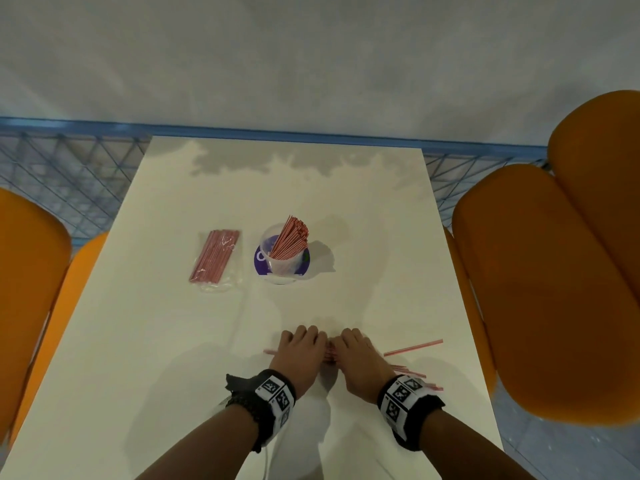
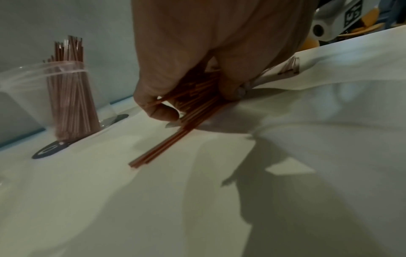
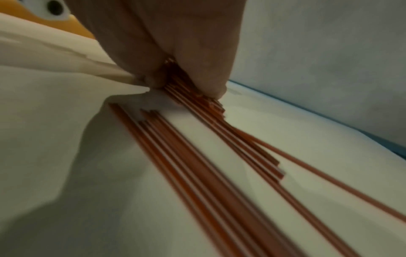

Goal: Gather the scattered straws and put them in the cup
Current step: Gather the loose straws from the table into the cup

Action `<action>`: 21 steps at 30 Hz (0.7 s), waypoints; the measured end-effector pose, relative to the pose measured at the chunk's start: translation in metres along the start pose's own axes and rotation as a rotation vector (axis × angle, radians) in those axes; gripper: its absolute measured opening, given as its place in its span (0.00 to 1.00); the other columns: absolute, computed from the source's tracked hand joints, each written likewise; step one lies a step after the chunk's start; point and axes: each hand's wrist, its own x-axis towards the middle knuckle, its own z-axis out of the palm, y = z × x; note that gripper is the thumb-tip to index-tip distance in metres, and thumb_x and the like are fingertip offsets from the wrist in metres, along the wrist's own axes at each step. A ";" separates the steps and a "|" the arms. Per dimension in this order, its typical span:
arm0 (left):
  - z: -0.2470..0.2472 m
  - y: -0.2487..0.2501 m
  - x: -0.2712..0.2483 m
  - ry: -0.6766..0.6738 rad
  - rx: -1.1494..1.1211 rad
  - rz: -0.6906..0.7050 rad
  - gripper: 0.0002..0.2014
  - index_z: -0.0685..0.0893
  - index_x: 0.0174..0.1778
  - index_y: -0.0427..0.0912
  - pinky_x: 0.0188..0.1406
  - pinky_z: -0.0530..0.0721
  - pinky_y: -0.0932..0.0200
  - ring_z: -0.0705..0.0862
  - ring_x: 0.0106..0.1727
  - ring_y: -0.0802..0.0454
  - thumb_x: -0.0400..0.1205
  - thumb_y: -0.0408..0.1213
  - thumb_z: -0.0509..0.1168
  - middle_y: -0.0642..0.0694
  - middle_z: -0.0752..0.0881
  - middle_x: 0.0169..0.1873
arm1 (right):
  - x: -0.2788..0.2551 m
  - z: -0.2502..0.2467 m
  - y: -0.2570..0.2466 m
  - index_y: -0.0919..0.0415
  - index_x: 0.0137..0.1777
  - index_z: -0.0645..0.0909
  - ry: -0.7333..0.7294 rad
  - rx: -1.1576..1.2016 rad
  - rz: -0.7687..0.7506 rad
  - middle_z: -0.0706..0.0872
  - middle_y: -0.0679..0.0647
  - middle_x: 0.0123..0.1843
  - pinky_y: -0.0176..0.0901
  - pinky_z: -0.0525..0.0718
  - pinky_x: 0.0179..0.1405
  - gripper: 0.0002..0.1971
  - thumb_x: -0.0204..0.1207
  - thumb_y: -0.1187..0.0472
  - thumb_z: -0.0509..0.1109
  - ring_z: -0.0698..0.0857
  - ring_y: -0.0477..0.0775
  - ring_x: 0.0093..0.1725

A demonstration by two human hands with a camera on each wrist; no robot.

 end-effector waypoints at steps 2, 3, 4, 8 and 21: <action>-0.008 0.005 -0.001 -0.068 0.008 -0.008 0.20 0.80 0.53 0.41 0.43 0.78 0.48 0.81 0.45 0.43 0.64 0.30 0.69 0.45 0.84 0.45 | 0.000 -0.002 -0.006 0.63 0.52 0.74 -0.034 -0.123 -0.021 0.82 0.59 0.45 0.50 0.84 0.39 0.25 0.52 0.69 0.74 0.80 0.60 0.43; -0.012 0.007 -0.001 -0.104 0.027 -0.015 0.18 0.77 0.58 0.39 0.50 0.75 0.45 0.80 0.51 0.41 0.72 0.29 0.63 0.42 0.82 0.50 | 0.000 -0.003 -0.007 0.62 0.50 0.74 -0.039 -0.182 -0.038 0.82 0.58 0.42 0.49 0.84 0.35 0.25 0.50 0.68 0.75 0.81 0.59 0.40; -0.013 0.007 0.000 -0.114 0.059 -0.009 0.16 0.74 0.61 0.37 0.55 0.72 0.44 0.78 0.55 0.39 0.76 0.28 0.57 0.40 0.80 0.54 | 0.002 -0.005 -0.008 0.63 0.49 0.74 -0.051 -0.218 -0.060 0.82 0.58 0.41 0.48 0.83 0.33 0.24 0.51 0.67 0.75 0.81 0.59 0.38; -0.018 0.005 0.004 -0.105 0.128 0.007 0.14 0.70 0.62 0.36 0.56 0.71 0.44 0.75 0.57 0.38 0.81 0.29 0.51 0.37 0.77 0.58 | 0.012 -0.019 -0.008 0.66 0.52 0.76 -0.118 -0.311 -0.104 0.83 0.61 0.45 0.50 0.82 0.36 0.18 0.61 0.67 0.71 0.80 0.61 0.42; -0.071 -0.026 0.027 -0.246 -0.225 -0.009 0.22 0.74 0.65 0.42 0.56 0.81 0.46 0.81 0.56 0.42 0.79 0.50 0.65 0.42 0.80 0.58 | 0.032 -0.086 -0.009 0.65 0.69 0.67 -0.186 -0.160 -0.083 0.81 0.64 0.58 0.55 0.77 0.44 0.19 0.79 0.66 0.62 0.83 0.68 0.53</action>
